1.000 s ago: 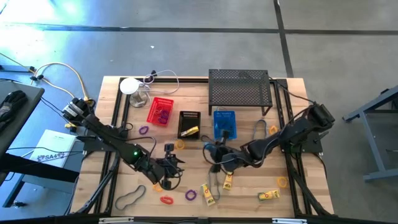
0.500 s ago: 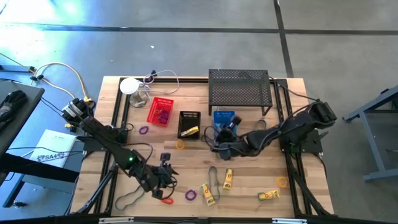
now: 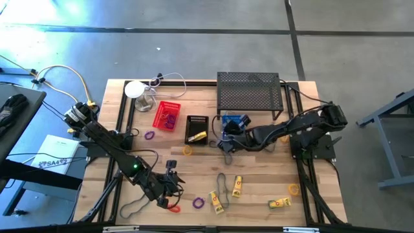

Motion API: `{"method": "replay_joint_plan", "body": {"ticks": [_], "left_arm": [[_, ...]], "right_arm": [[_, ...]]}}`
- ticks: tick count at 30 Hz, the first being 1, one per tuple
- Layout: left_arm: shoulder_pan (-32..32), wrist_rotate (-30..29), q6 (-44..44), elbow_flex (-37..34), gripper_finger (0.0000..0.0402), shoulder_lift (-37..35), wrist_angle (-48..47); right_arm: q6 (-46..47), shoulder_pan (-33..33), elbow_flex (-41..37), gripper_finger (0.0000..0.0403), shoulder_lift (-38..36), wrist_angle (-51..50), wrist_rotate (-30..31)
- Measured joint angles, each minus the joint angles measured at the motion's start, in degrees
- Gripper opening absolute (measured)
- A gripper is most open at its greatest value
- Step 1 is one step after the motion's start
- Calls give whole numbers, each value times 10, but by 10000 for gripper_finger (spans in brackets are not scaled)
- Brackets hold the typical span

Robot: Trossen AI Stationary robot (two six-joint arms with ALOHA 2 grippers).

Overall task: Pick & Place Office Desk Supplies
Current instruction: Put the blue rubber band into the blue bin

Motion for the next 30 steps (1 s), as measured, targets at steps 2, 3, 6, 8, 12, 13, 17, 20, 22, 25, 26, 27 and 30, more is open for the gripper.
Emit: {"method": "replay_joint_plan", "body": {"ticks": [2,3,6,8,12,13,17,20,22,25,26,27,30], "left_arm": [[0,0,0,0,137,0,-2],[0,0,0,0,137,0,-2],[0,0,-1,0,137,0,-4],[0,0,-1,0,137,0,-4],[0,0,4,0,137,0,-6],[0,0,8,0,137,0,-6],[1,-1,14,0,137,0,-6],[4,-1,19,0,137,0,-6],[7,-2,21,0,137,0,-6],[11,-2,21,0,137,0,-6],[12,-2,21,0,137,0,-6],[13,-2,21,0,137,0,-6],[14,-2,21,0,137,0,-7]], "right_arm": [[19,-9,0,3,6,-4,-27],[27,-12,0,3,9,-13,-32],[59,-25,0,3,15,-31,-41],[87,-37,0,3,16,-58,-62],[130,-60,0,3,20,-92,-108],[137,-64,0,3,21,-100,-116],[157,-82,0,3,21,-100,-172],[161,-91,0,3,21,-99,-207],[162,-94,0,4,21,-99,-216],[167,-93,0,14,21,-100,-221],[167,-93,0,20,21,-100,-223],[167,-93,0,27,21,-100,-224],[167,-93,0,57,21,-100,-223]]}}
